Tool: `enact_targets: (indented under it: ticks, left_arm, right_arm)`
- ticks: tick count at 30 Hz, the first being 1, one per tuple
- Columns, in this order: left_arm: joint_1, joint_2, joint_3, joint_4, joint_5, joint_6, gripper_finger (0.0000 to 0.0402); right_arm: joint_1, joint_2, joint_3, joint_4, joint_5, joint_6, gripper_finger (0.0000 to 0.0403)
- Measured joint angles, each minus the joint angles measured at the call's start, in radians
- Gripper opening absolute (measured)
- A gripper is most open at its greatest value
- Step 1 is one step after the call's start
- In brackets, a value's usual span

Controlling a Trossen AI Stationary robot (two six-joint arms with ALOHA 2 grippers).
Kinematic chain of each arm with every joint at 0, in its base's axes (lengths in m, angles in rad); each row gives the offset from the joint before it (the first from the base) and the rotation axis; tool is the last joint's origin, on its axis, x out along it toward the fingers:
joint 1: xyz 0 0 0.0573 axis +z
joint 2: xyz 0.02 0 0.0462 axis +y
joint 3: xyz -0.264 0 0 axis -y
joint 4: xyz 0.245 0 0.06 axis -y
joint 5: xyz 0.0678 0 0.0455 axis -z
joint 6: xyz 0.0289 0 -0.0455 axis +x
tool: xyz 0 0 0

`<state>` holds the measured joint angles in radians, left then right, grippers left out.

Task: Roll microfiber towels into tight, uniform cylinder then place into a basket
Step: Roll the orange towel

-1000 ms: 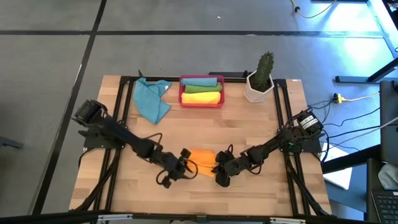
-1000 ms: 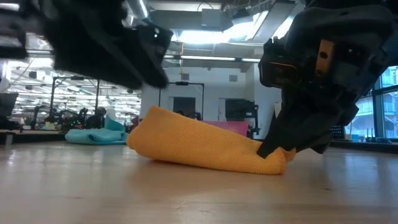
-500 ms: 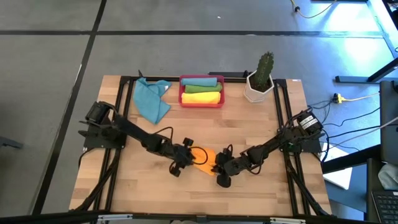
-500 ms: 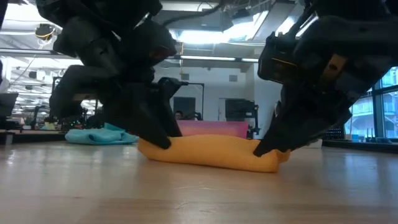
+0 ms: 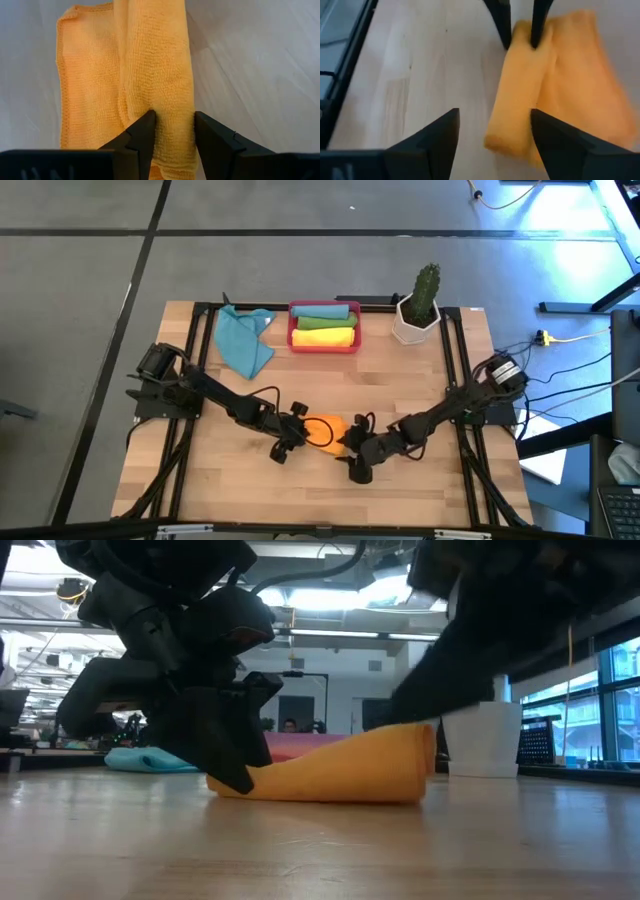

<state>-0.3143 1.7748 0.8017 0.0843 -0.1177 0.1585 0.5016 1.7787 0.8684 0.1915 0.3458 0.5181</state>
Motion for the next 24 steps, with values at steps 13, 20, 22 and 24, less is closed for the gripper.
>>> enact_targets:
  ticks: [13, 20, 22, 24]
  left_arm:
    - [0.014, 0.000, 0.000, -0.007, 0.007, -0.023, 0.0126]
    - [0.015, 0.000, 0.000, -0.008, 0.006, -0.038, 0.0126]
    - [0.015, 0.000, 0.000, -0.009, 0.006, -0.046, 0.0126]
    - [0.015, 0.000, -0.001, -0.009, 0.006, -0.045, 0.0126]
  right_arm:
    - [0.134, 0.127, 0.111, -0.050, 0.261, -0.394, 0.0228]
    - [0.144, 0.227, 0.206, -0.200, 0.458, -0.446, 0.0228]
    - [0.144, 0.237, 0.236, -0.244, 0.488, -0.446, 0.0228]
    - [0.144, 0.240, 0.263, -0.278, 0.499, -0.444, 0.0228]
